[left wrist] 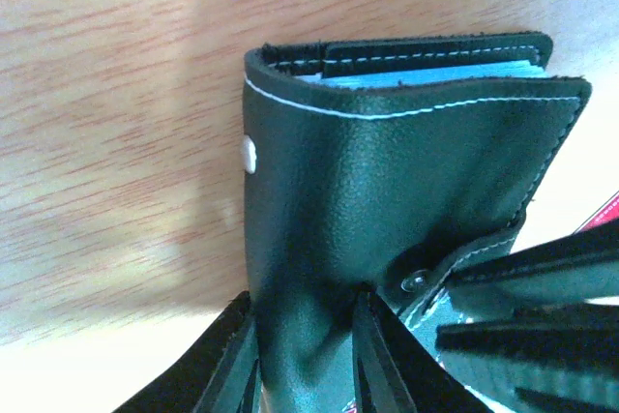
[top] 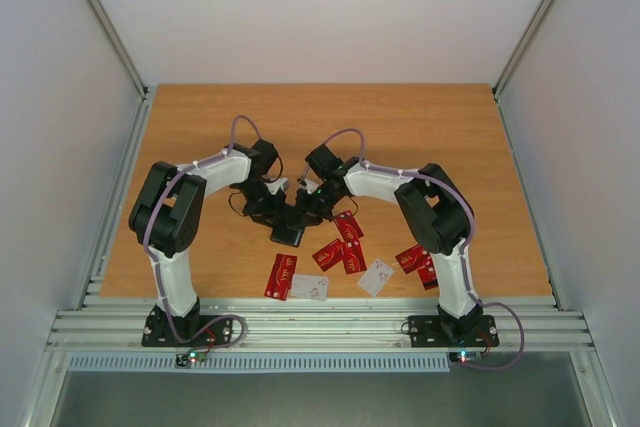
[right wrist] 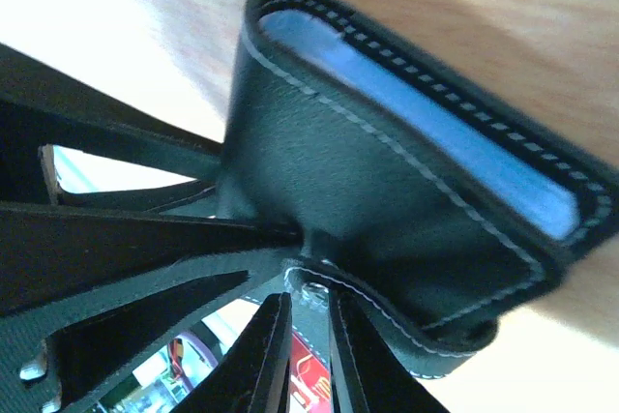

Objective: Put the credit cards into the card holder

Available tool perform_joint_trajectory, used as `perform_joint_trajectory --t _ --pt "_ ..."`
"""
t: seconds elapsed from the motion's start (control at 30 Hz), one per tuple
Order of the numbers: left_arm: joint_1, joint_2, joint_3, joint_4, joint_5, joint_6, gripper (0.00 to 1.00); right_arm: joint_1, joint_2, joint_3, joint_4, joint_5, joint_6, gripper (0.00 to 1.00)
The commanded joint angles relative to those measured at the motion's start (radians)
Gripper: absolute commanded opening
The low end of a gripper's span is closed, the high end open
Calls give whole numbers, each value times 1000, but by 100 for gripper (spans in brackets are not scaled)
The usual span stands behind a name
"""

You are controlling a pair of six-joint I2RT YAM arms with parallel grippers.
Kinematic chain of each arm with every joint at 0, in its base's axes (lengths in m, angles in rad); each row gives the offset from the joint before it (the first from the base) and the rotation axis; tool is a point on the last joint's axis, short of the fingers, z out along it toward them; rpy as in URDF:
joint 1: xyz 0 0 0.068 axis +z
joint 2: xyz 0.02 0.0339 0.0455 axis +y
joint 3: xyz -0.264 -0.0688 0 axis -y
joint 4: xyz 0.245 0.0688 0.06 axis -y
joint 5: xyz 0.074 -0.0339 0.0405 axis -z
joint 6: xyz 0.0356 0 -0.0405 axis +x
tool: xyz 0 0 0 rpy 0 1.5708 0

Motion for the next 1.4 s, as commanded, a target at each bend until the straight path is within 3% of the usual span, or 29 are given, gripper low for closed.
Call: perform_joint_trajectory --t 0.0,0.27,0.53,0.87,1.13,1.37 --pt "-12 49 -1 60 -22 -21 27 50 20 34 28 -25 0 13" --pt "-14 41 -9 74 -12 -33 37 50 20 19 14 -17 -13 12" --pt "-15 42 -13 69 -16 -34 31 44 33 38 -15 9 -38 11" --pt "-15 46 -8 61 -23 -29 31 33 -123 8 38 -136 -50 18" --pt "-14 44 -8 60 -25 -28 30 7 -191 -11 -134 127 -114 14" --pt "-15 41 -10 60 -23 -31 30 22 -133 -20 -153 175 -120 13"
